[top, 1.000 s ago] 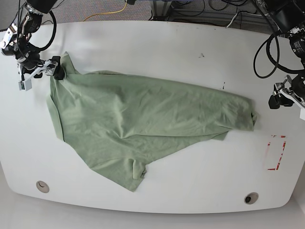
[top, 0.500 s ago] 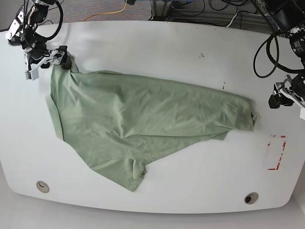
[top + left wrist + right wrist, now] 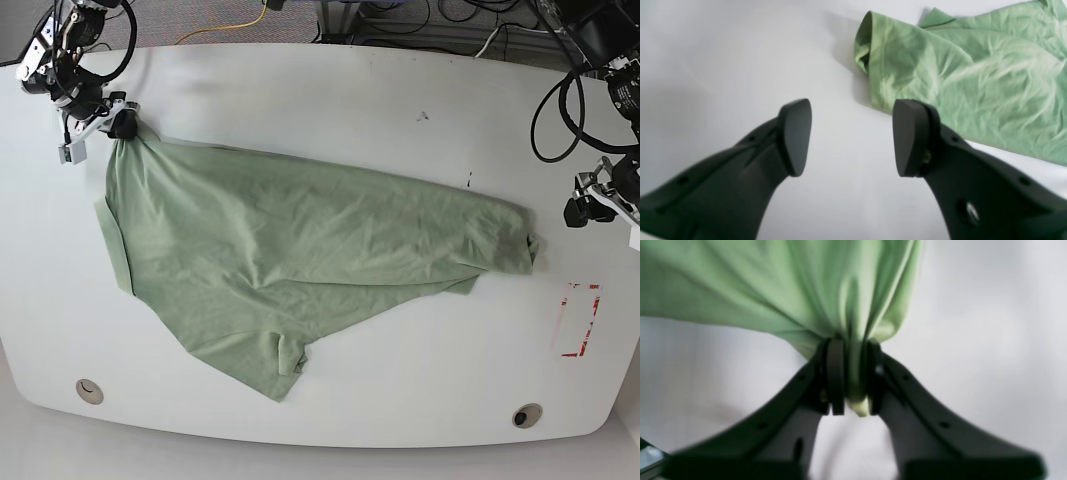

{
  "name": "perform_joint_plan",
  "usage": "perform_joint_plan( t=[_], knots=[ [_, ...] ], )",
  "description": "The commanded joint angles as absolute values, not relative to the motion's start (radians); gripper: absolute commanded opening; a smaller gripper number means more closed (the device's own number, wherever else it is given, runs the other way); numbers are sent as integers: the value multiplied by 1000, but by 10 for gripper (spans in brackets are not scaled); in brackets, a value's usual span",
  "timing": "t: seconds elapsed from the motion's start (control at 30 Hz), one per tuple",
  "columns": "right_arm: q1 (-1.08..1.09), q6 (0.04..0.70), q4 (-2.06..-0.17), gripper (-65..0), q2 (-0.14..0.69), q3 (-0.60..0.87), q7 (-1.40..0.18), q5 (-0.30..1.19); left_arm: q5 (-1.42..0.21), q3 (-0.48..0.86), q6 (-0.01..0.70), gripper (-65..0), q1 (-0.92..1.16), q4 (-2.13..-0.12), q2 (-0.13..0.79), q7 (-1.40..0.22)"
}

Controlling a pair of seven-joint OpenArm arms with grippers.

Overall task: Layout the t-shirt on the table in an organized manner, then fold the t-shirt properly
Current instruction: 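Grasp the shirt corner nearest the right gripper, then lower the left gripper and grasp the shirt edge opposite the right gripper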

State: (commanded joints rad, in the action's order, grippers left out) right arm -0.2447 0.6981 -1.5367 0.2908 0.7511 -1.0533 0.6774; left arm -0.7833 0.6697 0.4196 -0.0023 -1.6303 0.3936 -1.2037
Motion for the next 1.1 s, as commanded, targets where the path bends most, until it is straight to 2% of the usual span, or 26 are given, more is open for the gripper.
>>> perform_joint_plan(
  t=[0.27, 0.43, 0.67, 1.1],
  knots=[
    [-242, 698, -1549, -650, 295, 751, -1053, 684, -779, 647, 417, -281, -47, -1626, 295, -1204],
    [-243, 698, -1603, -650, 291, 751, -1055, 679, -756, 553, 415, -229, -81, -1583, 252, -1201],
    [-240, 698, -1633, -650, 292, 733, -1076, 680, -588, 536, 415, -232, -127, -1506, 179, -1124],
    [-232, 698, -1633, -650, 291, 731, -1104, 687, -326, 529, 417, -231, -128, -1446, 170, -1064]
  ],
)
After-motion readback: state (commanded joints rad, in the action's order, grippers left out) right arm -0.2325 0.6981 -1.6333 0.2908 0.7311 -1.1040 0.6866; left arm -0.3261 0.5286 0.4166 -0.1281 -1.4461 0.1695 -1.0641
